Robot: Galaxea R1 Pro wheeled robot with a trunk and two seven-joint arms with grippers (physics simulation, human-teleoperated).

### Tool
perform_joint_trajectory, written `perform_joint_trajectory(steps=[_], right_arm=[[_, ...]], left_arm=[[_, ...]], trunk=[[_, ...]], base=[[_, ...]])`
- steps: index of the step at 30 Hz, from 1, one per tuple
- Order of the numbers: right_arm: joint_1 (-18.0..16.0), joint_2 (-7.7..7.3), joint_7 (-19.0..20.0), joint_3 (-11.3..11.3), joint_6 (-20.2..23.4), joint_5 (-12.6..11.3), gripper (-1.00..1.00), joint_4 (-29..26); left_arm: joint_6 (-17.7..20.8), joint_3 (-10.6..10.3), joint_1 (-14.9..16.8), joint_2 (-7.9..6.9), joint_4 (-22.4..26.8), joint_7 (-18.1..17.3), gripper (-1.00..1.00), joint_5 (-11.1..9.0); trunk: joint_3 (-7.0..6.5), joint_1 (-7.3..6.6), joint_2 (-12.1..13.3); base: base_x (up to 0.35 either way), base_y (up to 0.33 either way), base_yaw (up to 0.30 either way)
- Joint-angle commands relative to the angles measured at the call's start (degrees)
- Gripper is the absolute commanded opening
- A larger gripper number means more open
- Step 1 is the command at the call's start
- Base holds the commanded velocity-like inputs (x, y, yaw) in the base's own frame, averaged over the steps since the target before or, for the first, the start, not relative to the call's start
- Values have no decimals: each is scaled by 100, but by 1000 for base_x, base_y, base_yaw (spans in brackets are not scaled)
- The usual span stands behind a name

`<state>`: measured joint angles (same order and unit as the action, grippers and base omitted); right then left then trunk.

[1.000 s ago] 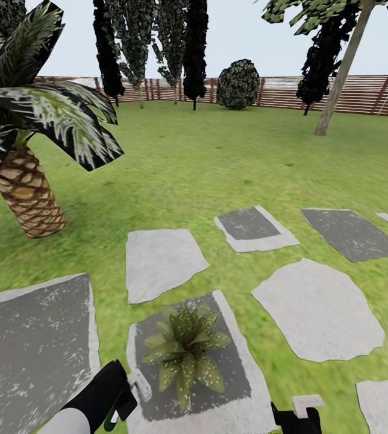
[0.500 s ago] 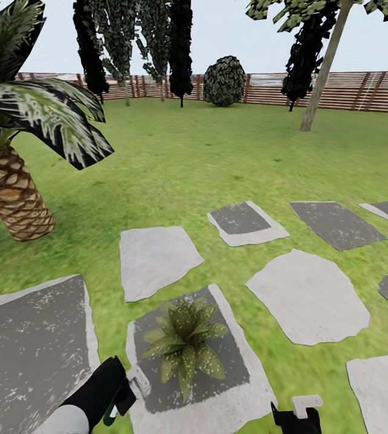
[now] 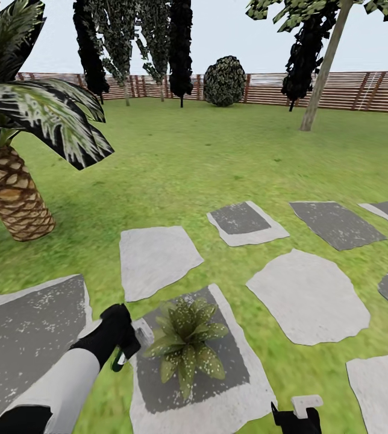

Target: Pick up the pesticide atomizer in the garden and spray insectifuge to fully cover both potted plants in the garden.

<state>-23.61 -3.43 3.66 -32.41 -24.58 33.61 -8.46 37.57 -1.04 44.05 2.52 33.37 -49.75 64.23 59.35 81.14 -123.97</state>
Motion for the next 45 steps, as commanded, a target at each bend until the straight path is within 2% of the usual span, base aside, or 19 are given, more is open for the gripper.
perform_joint_trajectory(steps=[1,3,5,6,7,9,12,15,16,18,22,24,26,35,45], right_arm=[[-3,0,38,-48,-20,14,100,2],[-3,0,38,-48,-20,14,100,2],[-3,0,38,-50,-20,14,100,2],[-4,0,38,-51,-20,14,100,1],[-5,0,38,-52,-20,14,100,1],[-4,0,38,-54,-20,14,100,-4],[-5,0,38,-55,-20,14,100,-4],[-3,0,38,-55,-20,14,100,-6],[-4,0,38,-55,-20,14,100,-6],[-3,0,38,-55,-20,14,100,-6],[-3,0,38,-53,-28,14,100,-6],[-4,-3,36,-54,-29,14,100,-6],[-6,-7,37,-55,-29,14,100,-6],[-4,-9,33,-55,-29,11,100,-6],[-4,-9,38,-55,-23,14,100,-6]], left_arm=[[23,-15,35,11,94,-263,-100,68],[22,-63,127,22,145,-612,-100,255],[28,-200,239,36,171,-1071,-100,569],[30,-268,317,55,224,-1430,-100,761],[30,-288,367,64,302,-1620,-100,856],[31,-317,406,68,428,-1791,-100,945],[27,-335,418,73,461,-1848,-100,981],[32,-578,427,102,467,-2003,-100,1188],[36,-697,428,103,472,-2358,-100,1356],[39,-742,429,75,482,-2628,-100,1478],[40,-757,429,81,494,-2720,-100,1578],[52,-752,429,107,495,-2729,-100,1744],[111,-750,442,114,495,-2732,-100,1820],[145,-749,498,108,488,-2748,-100,1856],[145,-754,494,117,493,-2756,-100,1850]], trunk=[[5,-1,-2],[5,-1,-2],[5,-1,-2],[5,-1,-2],[5,-1,-2],[5,-1,-2],[5,-1,-2],[5,-1,-2],[5,-1,-2],[5,-1,-2],[5,-1,-2],[5,-1,-2],[5,-1,-2],[3,-1,-2],[-29,-1,-2]], base=[[0,0,0],[0,0,0],[0,0,0],[0,0,0],[0,0,0],[0,0,-89],[0,0,-247],[0,0,-291],[0,0,-298],[0,0,-299],[-59,46,-145],[-190,209,-10],[-95,267,-3],[-6,301,-19],[0,229,-248]])
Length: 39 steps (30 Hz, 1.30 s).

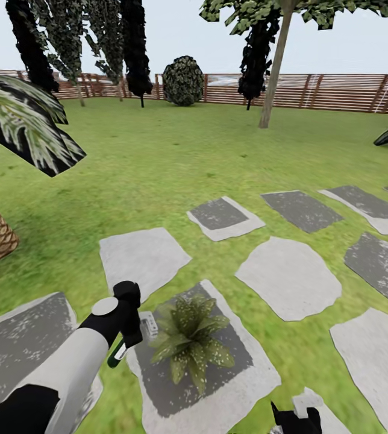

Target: Pick up the pesticide atomizer in the garden and spray insectifuge to fully cover both potted plants in the garden.

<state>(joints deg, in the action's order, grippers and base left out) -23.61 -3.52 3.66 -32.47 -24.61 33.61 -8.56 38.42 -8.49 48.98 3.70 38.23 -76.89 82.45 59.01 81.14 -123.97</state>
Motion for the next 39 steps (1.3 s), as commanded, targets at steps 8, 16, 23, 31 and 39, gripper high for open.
perform_joint_trajectory(steps=[8,16,23,31,39], right_arm=[[-6,1,38,-49,-20,14,100,3],[-4,1,38,-49,-18,14,100,3],[-3,5,38,-49,-18,14,100,3],[-3,9,38,-49,-18,14,100,3],[-3,8,38,-48,-18,14,100,3]], left_arm=[[60,-12,15,141,9,-46,-100,34],[60,-12,6,140,9,-31,-100,35],[60,-12,2,140,9,-12,-100,35],[73,-11,23,412,307,-18,-100,28],[86,13,-70,299,486,21,-100,314]], trunk=[[1,-1,-2],[1,-1,-2],[1,-1,-2],[1,-1,-2],[1,-1,-2]], base=[[0,4,-31],[-13,110,-224],[-22,291,-155],[0,49,-3],[0,0,0]])
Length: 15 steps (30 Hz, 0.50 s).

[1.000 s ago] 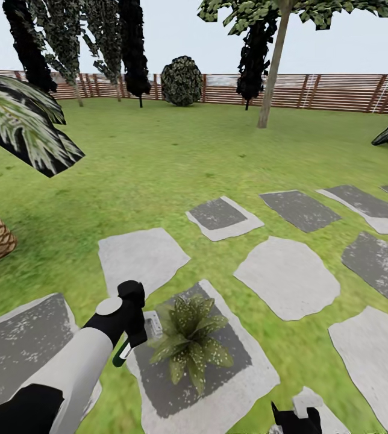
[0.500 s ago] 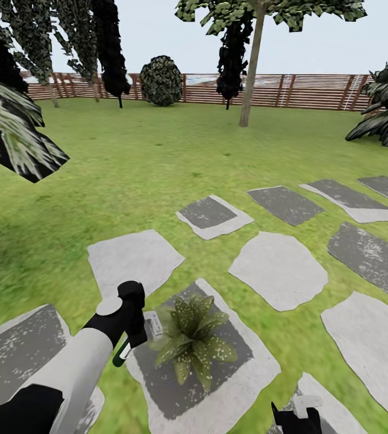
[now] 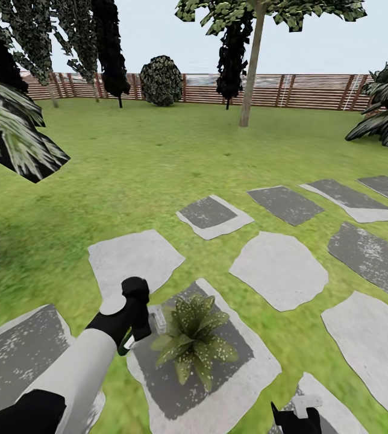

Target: Pick up the pesticide atomizer in the garden and spray insectifuge to fully cover both potted plants in the garden.

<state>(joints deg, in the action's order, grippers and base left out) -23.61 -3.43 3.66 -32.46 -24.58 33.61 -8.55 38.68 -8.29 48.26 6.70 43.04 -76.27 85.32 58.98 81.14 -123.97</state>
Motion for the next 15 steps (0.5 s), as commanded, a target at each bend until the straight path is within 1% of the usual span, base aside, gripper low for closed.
perform_joint_trajectory(steps=[1,3,7,12,14,15], right_arm=[[-3,0,38,-49,-20,14,100,2],[-4,-2,38,-50,-20,14,100,2],[-6,-3,38,-47,-20,14,100,2],[-7,-4,38,-50,-20,14,100,2],[-4,-6,38,-50,-20,13,100,2],[-4,-6,38,-50,-20,13,100,2]], left_arm=[[61,-2,-5,-52,4,-35,-100,36],[59,9,-26,-120,3,-30,-100,44],[53,4,-30,-122,3,-36,-100,32],[53,3,-27,-99,-13,-37,-100,19],[52,3,-29,-99,-31,-37,-100,2],[52,3,-28,-99,-36,-39,-100,-2]], trunk=[[5,-1,-2],[5,-1,-2],[5,-1,-2],[5,-1,-2],[5,-1,-2],[5,-1,-2]], base=[[0,0,0],[0,0,0],[21,3,0],[235,137,0],[127,65,-48],[44,23,-185]])
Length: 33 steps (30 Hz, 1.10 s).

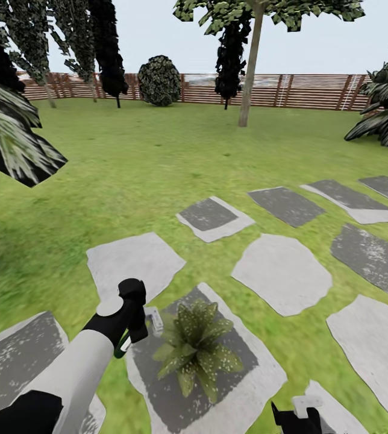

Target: Pick up the pesticide atomizer in the garden and spray insectifuge to fully cover both potted plants in the garden.

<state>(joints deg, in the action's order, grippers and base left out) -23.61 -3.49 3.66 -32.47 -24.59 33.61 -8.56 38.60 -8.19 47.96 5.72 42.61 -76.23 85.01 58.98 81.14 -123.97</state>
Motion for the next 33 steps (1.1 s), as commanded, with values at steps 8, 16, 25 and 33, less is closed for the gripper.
perform_joint_trajectory(steps=[8,16,25,33], right_arm=[[-6,-1,38,-49,-20,14,100,2],[-6,0,38,-49,-20,14,100,3],[-5,-1,38,-49,-20,14,100,3],[-6,-1,38,-49,-20,14,100,3]], left_arm=[[68,-6,3,48,-28,-132,-100,-31],[61,49,-21,16,-347,-157,-100,-34],[-30,63,20,-119,-681,-713,-100,24],[-15,47,93,-127,-623,-860,-100,41]], trunk=[[5,0,-2],[5,0,-2],[5,0,-2],[5,0,-2]], base=[[6,3,-271],[0,0,-123],[0,0,0],[0,0,0]])
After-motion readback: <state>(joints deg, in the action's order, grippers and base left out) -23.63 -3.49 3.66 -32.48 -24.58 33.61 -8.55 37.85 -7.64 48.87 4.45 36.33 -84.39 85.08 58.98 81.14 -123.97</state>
